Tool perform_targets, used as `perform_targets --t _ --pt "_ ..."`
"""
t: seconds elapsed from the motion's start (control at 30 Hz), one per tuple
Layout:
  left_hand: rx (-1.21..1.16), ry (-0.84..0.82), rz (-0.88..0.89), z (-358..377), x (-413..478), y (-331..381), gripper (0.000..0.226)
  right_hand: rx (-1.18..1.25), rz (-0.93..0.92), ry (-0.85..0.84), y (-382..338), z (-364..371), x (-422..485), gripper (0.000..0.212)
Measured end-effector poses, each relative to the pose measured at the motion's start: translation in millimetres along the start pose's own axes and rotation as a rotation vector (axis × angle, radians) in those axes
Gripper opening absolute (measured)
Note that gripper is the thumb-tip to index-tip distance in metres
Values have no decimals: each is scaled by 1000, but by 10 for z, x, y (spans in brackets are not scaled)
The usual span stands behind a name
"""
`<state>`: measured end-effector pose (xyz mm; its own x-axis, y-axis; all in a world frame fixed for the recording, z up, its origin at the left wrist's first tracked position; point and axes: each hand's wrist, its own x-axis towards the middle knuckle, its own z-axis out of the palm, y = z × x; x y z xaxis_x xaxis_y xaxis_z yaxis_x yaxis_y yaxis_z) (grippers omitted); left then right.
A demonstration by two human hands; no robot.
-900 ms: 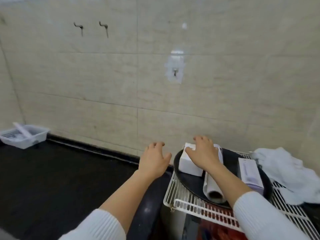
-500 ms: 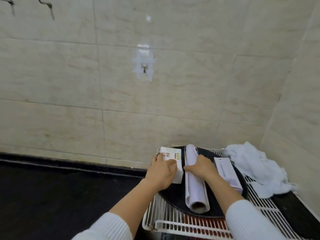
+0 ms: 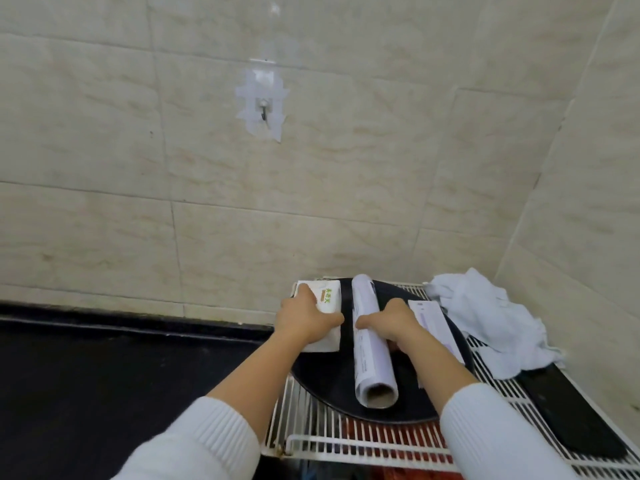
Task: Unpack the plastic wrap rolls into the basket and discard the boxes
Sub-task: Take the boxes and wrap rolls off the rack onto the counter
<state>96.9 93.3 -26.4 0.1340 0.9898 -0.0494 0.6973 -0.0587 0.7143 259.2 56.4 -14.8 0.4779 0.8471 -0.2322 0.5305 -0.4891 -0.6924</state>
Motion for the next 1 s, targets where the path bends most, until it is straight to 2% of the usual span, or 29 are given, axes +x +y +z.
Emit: perform_targets --t 0.13,0.23,0.3,0.43,0.6,0.77,0.87,1.0 --pt "-571 5 -90 -429 -35 -254 33 475 6 -103 -138 -57 -27 61" --pt "-716 16 -140 -796 -86 -598 24 626 -75 -233 -439 39 -156 46" --pt "-732 104 -149 -1020 -90 -874 33 633 -141 -313 -720 238 -256 44" --pt "-660 312 -189 -1436 -100 -1540 52 576 -176 -433 -1273 970 -471 48" --pt "-492 467 -289 -1915 -227 -2619 59 578 -86 -535 -1719 2259 -725 41" --pt "-364 449 -414 -2170 -463 -3877 70 489 63 -558 -1725 3677 -1001 55" --pt "-242 430 -503 -2206 -625 -4477 77 412 125 -549 -1590 4372 -1198 52" --pt "-47 417 -484 -2178 -792 -4997 79 257 124 -530 -1456 4991 -1393 45"
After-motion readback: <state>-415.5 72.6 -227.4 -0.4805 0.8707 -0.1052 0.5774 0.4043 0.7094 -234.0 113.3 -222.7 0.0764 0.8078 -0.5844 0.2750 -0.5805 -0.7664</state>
